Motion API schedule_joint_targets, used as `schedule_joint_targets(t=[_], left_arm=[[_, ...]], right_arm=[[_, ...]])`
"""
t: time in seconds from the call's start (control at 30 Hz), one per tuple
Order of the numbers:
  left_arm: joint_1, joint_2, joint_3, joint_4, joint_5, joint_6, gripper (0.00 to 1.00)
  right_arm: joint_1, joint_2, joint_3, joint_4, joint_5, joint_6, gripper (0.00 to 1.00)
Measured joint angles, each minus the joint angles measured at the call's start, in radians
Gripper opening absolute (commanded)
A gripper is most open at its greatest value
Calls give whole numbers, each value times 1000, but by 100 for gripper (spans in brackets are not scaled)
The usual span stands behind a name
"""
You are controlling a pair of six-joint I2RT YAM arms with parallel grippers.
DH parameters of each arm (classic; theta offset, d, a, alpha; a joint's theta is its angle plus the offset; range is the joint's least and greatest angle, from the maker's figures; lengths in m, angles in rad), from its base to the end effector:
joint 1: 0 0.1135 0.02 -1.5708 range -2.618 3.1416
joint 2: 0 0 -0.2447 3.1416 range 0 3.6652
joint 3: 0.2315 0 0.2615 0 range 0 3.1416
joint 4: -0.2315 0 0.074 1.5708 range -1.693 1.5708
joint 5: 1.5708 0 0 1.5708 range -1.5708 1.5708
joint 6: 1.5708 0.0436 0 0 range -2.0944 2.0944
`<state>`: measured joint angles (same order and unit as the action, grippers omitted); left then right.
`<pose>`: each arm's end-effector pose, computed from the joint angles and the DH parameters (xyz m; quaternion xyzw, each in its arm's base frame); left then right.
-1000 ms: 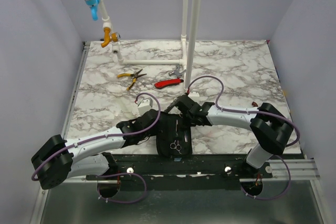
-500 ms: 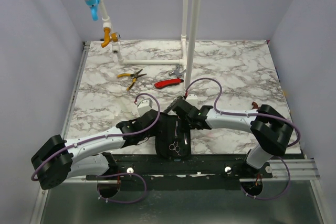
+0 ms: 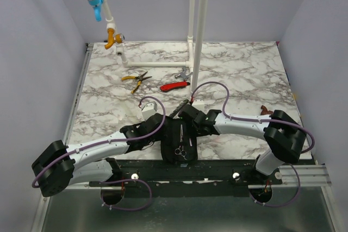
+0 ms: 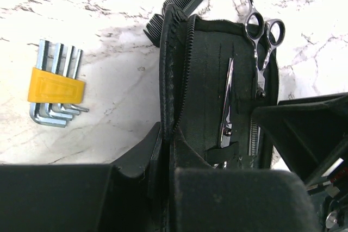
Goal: Sort the hair-cutting tools
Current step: Place the scissors in the hairdressing tool bag.
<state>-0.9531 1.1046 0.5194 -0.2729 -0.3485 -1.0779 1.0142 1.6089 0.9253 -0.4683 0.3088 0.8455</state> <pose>0.1456 -0.1793 0.1545 -0.1179 0.9174 -0.2063 0.3192 0.1758 0.2575 0.1382 -0.0496 0.9658 0.0747 0.2434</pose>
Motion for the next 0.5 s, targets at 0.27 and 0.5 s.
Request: schedule_joint_targets(t=[0.27, 0.5], left_arm=[[2, 0, 0, 1, -26, 2, 0], [2, 1, 0, 3, -25, 10, 0]], right_arm=[[0, 0, 69, -39, 45, -62, 40], [-24, 38, 167, -11, 83, -148, 31]])
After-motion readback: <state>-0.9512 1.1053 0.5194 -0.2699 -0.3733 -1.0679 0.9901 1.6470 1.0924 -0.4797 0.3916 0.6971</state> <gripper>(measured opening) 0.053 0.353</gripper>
